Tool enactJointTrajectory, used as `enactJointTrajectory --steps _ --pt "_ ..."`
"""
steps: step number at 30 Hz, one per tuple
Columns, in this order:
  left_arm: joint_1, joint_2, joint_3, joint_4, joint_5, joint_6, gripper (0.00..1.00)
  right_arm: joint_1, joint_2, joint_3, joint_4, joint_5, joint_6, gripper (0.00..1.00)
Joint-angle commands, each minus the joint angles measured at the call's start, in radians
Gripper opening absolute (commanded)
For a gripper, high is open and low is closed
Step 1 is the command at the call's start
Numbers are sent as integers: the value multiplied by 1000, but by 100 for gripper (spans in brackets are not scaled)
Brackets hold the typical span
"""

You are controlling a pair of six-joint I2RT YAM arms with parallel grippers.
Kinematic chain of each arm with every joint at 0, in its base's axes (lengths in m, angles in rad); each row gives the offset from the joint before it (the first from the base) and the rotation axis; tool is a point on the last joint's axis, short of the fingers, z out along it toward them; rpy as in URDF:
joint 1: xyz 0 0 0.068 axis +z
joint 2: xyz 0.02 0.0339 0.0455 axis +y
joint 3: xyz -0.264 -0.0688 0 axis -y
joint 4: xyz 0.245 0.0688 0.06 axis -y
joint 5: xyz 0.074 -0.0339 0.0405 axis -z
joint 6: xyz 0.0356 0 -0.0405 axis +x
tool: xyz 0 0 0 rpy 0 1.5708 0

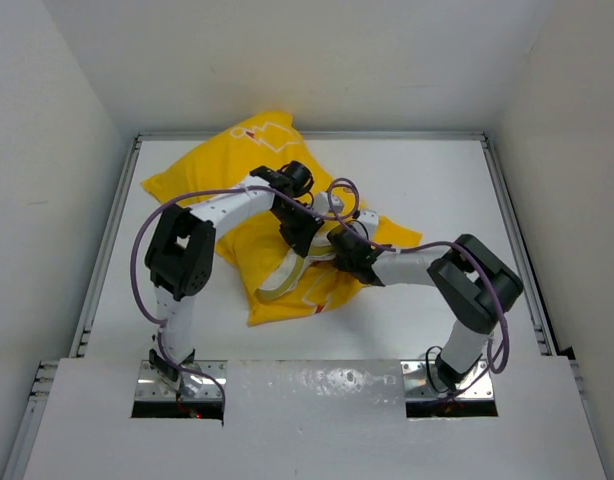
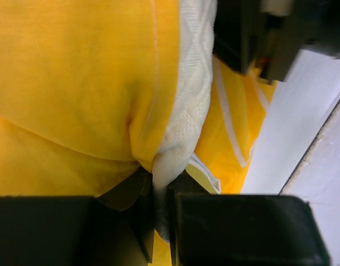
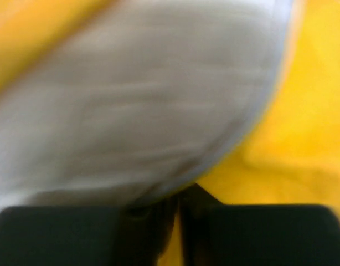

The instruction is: Put the pillow into the pillowcase

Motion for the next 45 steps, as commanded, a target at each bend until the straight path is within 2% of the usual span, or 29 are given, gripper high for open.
enactJointTrajectory --steps 1,2,5,9,12,15,17,19,23,25,29,30,35,36,39,41,45 --pt "16 -38 8 -16 24 36 0 2 102 97 -374 219 138 7" --pt "22 -42 8 -19 35 37 0 1 94 89 -387 235 141 0" --pt "42 -42 10 -45 66 56 0 -58 32 -10 -357 254 196 0" --pt "39 -55 -7 -164 70 195 0 -228 -238 -196 -181 278 206 0" --pt "33 -53 -89 -195 6 264 0 -382 -347 -183 -119 303 101 0" --pt "25 -44 -169 -127 -54 272 0 -434 -364 -111 -81 306 -14 0" --pt "25 -23 -217 -88 -69 231 0 -440 -357 -69 -55 343 -58 0" --pt "21 25 -191 -77 -53 188 0 -440 -363 -54 -21 361 -80 0" --pt "-12 85 -124 -35 -101 113 0 -437 -418 -35 85 283 -137 0" --pt "-33 112 -78 -30 -140 85 0 -406 -445 -17 135 229 -192 0" --pt "-35 200 51 -15 -189 5 0 -267 -495 32 122 278 -336 0" --pt "-33 209 77 -7 -203 -31 0 -236 -499 31 98 269 -324 0" --pt "-35 215 195 1 -201 -70 2 -236 -531 -77 12 183 -207 0" --pt "-35 215 209 -5 -209 -62 2 -236 -530 -78 -60 182 -171 2" --pt "-36 226 220 -30 -212 -53 3 -236 -495 -69 -149 130 -135 34" --pt "-38 226 208 -34 -198 -55 3 -236 -463 -61 -177 99 -121 36" --pt "-39 203 188 -24 -160 -62 3 -297 -360 -52 -159 16 -83 28"
